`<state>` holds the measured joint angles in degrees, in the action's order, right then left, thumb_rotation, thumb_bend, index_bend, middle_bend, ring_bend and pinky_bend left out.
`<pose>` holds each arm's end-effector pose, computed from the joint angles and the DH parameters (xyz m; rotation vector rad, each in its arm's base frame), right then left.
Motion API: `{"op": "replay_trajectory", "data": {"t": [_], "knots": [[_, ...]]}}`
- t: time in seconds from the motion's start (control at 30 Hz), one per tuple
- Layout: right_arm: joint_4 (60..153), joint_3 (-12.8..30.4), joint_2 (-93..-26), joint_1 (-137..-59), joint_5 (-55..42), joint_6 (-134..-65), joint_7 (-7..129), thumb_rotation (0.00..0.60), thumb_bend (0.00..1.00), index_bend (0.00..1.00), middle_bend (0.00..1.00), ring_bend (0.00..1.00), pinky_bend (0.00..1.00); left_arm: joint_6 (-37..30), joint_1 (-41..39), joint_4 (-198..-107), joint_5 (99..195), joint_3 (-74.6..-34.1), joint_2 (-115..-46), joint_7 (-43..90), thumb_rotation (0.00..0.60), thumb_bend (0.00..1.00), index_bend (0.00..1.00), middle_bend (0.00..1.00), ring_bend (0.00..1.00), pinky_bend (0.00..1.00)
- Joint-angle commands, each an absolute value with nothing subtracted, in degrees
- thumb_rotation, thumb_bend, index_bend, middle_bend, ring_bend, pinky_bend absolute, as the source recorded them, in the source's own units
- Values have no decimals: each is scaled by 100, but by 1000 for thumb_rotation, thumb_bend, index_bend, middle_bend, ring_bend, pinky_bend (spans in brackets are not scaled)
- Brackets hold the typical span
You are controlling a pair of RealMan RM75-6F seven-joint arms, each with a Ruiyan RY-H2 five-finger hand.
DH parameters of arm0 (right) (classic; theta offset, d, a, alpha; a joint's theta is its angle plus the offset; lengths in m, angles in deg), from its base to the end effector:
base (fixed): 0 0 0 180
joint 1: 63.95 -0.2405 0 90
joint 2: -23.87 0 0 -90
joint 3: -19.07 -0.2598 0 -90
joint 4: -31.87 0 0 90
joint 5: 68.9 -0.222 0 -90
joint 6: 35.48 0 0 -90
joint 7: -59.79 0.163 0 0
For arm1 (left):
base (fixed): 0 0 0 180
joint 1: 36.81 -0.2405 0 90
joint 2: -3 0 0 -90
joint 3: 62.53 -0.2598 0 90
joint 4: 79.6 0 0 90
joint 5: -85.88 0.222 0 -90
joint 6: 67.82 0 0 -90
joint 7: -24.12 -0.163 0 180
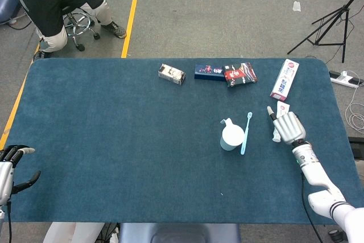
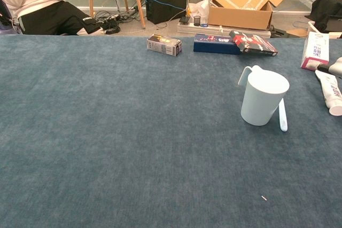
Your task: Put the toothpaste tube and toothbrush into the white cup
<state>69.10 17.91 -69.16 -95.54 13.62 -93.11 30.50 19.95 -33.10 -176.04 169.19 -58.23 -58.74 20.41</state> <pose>-0.3587 -0.3849 0.0434 1.8165 -0.1238 0.1427 -0.3130 0.1992 0.1698 -1.3095 -0.8558 -0.8881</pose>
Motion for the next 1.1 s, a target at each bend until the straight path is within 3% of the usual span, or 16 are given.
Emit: {"op": "replay_trajectory", "data": {"t": [0.03, 0.8, 1.1], "knots": [[6718, 1807, -7054, -9571, 1434, -9346, 3174, 600, 0, 19, 982, 863, 1000, 1993, -3311, -17608, 16919, -5822, -5869, 2044, 600, 219, 329, 300, 213, 257], [6113, 1719, -7705, -9836, 1665, -9477, 3710, 600, 0, 19, 984, 867, 1000, 2031, -3339, -17658, 16953, -5828, -5818, 2058, 600, 219, 329, 300, 213, 258], [6921, 1684, -7207, -9769, 1605, -9446, 3794, 600, 0, 32, 985, 868, 1000, 2030, -3344, -17666, 16937, -5821, -5807, 2063, 600, 219, 329, 299, 213, 264]]}}
